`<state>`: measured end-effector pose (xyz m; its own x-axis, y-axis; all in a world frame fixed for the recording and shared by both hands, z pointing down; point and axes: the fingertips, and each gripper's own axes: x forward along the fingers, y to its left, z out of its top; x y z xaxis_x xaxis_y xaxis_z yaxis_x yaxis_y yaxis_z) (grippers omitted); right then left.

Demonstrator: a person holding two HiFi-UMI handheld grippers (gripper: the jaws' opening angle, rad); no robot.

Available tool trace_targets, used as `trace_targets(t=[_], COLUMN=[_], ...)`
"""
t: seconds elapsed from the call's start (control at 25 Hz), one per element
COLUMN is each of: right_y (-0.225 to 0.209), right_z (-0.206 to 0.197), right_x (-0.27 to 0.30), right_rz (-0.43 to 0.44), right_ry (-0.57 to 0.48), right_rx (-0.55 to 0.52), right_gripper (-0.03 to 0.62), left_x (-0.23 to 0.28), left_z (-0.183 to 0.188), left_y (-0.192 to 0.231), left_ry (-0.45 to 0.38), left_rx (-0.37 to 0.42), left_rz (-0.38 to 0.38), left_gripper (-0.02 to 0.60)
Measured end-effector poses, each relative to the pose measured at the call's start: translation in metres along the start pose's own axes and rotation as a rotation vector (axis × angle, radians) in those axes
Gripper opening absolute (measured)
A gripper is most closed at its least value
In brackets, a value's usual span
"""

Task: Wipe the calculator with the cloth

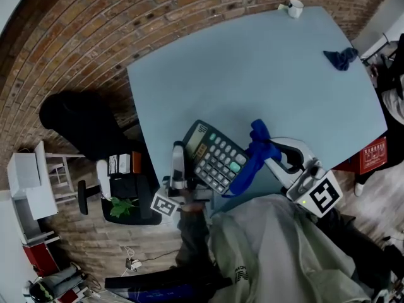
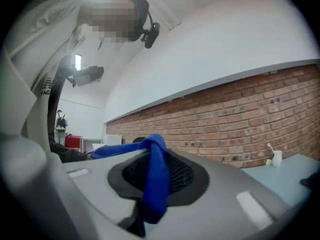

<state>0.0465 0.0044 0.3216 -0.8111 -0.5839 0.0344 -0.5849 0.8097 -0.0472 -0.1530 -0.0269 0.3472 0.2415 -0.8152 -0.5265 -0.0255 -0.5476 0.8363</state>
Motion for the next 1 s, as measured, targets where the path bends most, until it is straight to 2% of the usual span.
trace_targets(t=[0.12,0.24,0.32,0.48,0.6,0.68,0.8,1.0], right_y=[0.0,0.002,-0.007,-0.026,-0.03,-0.024,-0.002,0.044], right_z=[0.004,-0.001,-0.001,0.012,0.018,0.016,0.005,-0.021], right_x=[0.009,0.023,0.03,0.04,0.043,0.04,0.027,0.001], right_rz=[0.058,0.092,0.061,-0.037,-0.041,-0.008,0.066,0.241], right_ry=[0.013,0.053,0.05,0.006,-0.005,-0.002,0.028,0.14], right_rx=[-0.053,-0.049,-0.036,-0.038,-0.041,-0.028,-0.026,-0.05], right_gripper=[0.075,0.075,0.075,0.075,0.075,0.075,0.075,0.075], left_x=[0.001,0.006,0.006,0.004,0.003,0.001,-0.002,-0.008], left_z=[-0.015,-0.039,-0.049,-0.072,-0.079,-0.076,-0.066,-0.057], left_y=[-0.006,-0.018,-0.021,-0.018,-0.016,-0.011,-0.001,0.012], left_ry=[0.078,0.181,0.228,0.338,0.352,0.34,0.338,0.348], left_rx=[-0.007,-0.03,-0.023,0.028,0.036,0.048,0.107,0.158], left_rz=[-0.036,-0.097,-0.121,-0.097,-0.085,-0.064,-0.005,0.061], left_gripper=[0.035,0.035,0.035,0.035,0.035,0.035,0.035,0.035])
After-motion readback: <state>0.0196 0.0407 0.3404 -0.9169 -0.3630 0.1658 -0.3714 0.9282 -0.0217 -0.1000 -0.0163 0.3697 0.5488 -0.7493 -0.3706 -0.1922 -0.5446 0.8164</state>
